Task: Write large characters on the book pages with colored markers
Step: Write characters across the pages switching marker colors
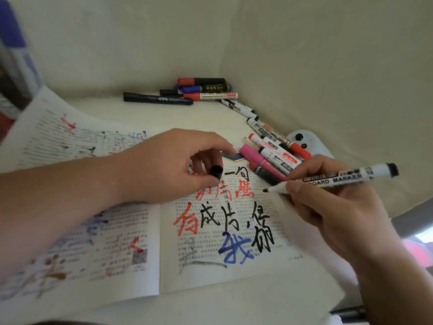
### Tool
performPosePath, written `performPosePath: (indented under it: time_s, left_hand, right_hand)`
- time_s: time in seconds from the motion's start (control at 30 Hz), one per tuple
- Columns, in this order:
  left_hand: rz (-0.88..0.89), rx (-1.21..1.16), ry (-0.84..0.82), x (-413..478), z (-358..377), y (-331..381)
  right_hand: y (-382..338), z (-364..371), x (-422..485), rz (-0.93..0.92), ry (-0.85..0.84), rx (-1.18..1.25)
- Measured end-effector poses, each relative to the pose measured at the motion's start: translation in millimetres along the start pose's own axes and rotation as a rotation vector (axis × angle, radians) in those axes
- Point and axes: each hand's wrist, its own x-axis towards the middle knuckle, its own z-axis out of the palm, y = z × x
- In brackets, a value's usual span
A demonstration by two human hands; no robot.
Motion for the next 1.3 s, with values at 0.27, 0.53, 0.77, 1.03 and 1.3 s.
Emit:
performPosePath:
  time_s: [0.27, 0.53, 0.77, 1.03, 1.3]
  left_hand:
    - [-0.202, -0.031, 0.022, 5.5, -4.8, 4.6]
    - [-0.225, -0.055, 0.013, 5.9, -5.0, 0.7]
    - [-0.244, -0.074, 0.034, 7.0, -4.4, 2.9]
    - [-0.268, -0.053, 0.033, 6.8, -5.1, 4.1]
    - [-0.266, -0.077, 0.044, 5.6, -5.2, -0.2]
  right_hand:
    - [-61.9, 39.4, 88.0, -0.149, -0.293, -0.185]
    - [-24.5, 48.2, 91.3, -0.122, -0.234, -0.202]
    - [-13.5, 55.9, 89.8, -0.187, -0.338, -0.486]
    - [-16.6, 53.7, 86.7, -0.596, -0.083, -0.35]
    - [-11.1, 63.1, 85.2, -0.697, 0.072, -0.285]
